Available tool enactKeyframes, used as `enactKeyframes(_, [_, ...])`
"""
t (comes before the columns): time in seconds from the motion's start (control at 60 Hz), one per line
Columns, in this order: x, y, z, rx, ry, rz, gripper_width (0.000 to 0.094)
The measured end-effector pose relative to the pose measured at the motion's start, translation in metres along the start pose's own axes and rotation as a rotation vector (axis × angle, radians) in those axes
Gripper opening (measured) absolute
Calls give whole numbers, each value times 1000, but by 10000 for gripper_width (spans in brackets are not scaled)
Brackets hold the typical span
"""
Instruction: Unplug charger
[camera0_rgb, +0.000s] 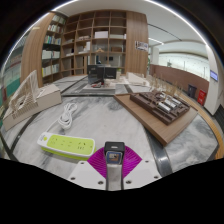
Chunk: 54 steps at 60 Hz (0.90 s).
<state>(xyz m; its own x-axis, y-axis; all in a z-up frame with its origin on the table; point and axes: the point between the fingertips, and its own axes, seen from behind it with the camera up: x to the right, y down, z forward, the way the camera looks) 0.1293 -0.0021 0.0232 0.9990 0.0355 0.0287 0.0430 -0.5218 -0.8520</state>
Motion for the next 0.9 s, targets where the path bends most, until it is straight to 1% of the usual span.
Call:
enactKeyframes(0.067, [-4,11,9,-31,-12,-21,197])
enactKeyframes(0.15, [-2,17,17,-58,-3,-55,293])
enactKeyframes(0.167, [0,18,18,-59,4,-60,340])
enactKeyframes(0.183, [1,17,18,-57,7,-65,444])
enactKeyframes(0.267, [9,9,15,-30,43,-72,857])
enactKeyframes(0.317, [14,6,8,-25,56,-70,825])
enactKeyframes(0.417, [6,3,-10,-11,24,-18,843])
enactKeyframes(0.667, [-19,-4,-114,74,-62,36,843])
enactKeyframes(0.783, [-42,1,-163,103,-112,31,838])
enactKeyframes(0.9, [-63,12,-197,129,-151,-13,834])
